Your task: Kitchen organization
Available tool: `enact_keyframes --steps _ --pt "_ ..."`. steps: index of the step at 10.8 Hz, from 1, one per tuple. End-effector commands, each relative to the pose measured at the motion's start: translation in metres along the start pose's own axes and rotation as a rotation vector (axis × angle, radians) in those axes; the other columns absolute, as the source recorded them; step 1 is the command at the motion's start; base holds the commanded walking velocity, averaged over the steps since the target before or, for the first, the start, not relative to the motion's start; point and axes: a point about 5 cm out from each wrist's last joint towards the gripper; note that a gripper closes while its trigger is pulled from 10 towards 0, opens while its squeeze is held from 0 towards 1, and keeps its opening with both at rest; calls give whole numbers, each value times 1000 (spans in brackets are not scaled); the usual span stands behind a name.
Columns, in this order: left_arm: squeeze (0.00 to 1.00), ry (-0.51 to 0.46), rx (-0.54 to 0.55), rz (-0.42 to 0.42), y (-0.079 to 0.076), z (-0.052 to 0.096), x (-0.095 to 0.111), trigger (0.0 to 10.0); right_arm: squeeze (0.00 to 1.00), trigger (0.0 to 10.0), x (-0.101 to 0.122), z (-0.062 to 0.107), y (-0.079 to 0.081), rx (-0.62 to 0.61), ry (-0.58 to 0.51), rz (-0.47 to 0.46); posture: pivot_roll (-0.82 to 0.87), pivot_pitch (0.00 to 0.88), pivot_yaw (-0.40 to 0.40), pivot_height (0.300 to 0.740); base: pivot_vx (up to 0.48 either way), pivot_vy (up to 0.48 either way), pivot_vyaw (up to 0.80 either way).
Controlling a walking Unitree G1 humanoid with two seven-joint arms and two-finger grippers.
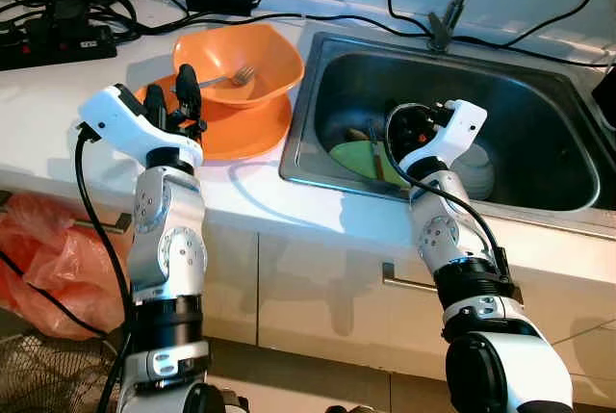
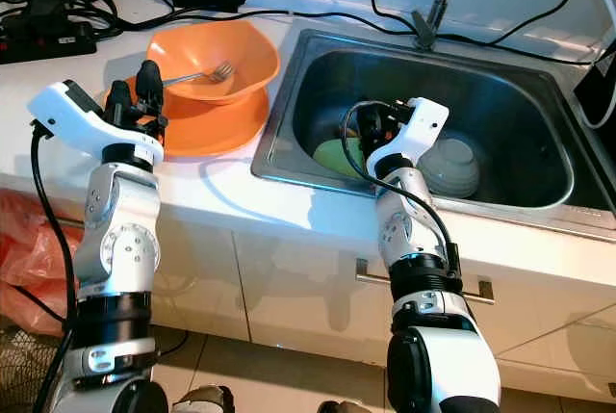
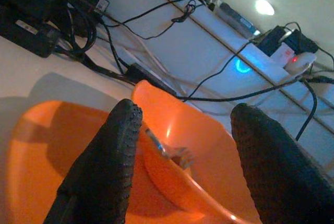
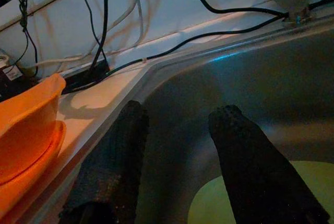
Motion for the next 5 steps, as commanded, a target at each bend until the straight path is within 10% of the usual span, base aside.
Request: enact_keyframes --steps 1,5 --pt "0 20 17 10 -1 -2 -2 10000 0 10000 3 0 -4 -6 -4 -5 121 80 -88 740 0 0 0" --pt "0 64 46 32 -1 -7 -8 10000 0 10000 4 -1 -2 2 -4 -5 122 73 -89 740 0 0 0"
Point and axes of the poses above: a point about 5 cm out from each wrist's last joint towards the gripper, its own z axis pointing back from the gripper into the wrist, its own x axis along the axis of the wrist's last joint, y = z × x, and after that the axes turned 12 degrees about -z, right-handed
